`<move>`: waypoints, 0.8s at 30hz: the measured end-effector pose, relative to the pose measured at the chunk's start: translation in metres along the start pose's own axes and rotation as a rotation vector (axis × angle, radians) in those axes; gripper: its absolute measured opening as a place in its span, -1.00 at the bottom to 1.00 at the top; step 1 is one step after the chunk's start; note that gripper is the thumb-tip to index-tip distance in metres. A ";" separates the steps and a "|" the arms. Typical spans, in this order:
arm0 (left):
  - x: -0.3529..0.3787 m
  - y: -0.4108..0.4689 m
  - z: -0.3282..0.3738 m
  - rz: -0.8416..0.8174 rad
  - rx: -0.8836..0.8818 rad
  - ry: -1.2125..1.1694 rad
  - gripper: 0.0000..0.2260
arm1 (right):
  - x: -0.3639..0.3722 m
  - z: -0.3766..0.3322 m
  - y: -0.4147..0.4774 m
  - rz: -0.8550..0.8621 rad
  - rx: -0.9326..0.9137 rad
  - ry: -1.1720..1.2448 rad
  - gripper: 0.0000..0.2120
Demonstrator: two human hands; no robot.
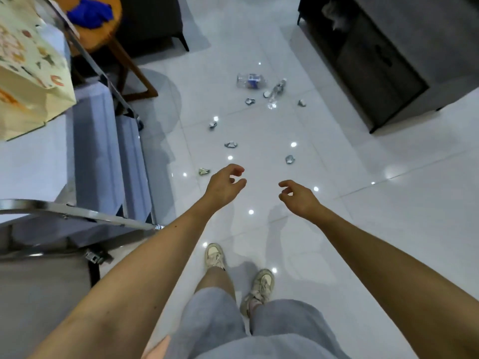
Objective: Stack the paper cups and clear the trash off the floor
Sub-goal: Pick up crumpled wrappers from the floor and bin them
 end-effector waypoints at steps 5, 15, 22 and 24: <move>-0.003 0.066 0.019 -0.028 0.050 0.090 -0.72 | -0.007 -0.011 0.048 0.011 0.045 0.017 -0.63; -0.010 0.247 0.065 -0.032 0.196 0.248 -0.63 | -0.028 -0.070 0.195 0.210 0.060 -0.048 -0.61; 0.054 0.342 0.032 -0.001 0.166 0.353 -0.60 | -0.002 -0.037 0.312 0.266 0.103 -0.069 -0.61; 0.087 0.373 0.000 0.009 0.151 0.375 -0.60 | 0.021 -0.013 0.355 0.252 0.082 -0.096 -0.61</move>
Point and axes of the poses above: each hand's wrist, its own y-axis towards the middle knuckle, its own x-axis out of the palm, z = x × y, the point moved 1 cm from there along y, towards the middle knuckle, and after that the axes turned 14 degrees about z, right-handed, at the moved point
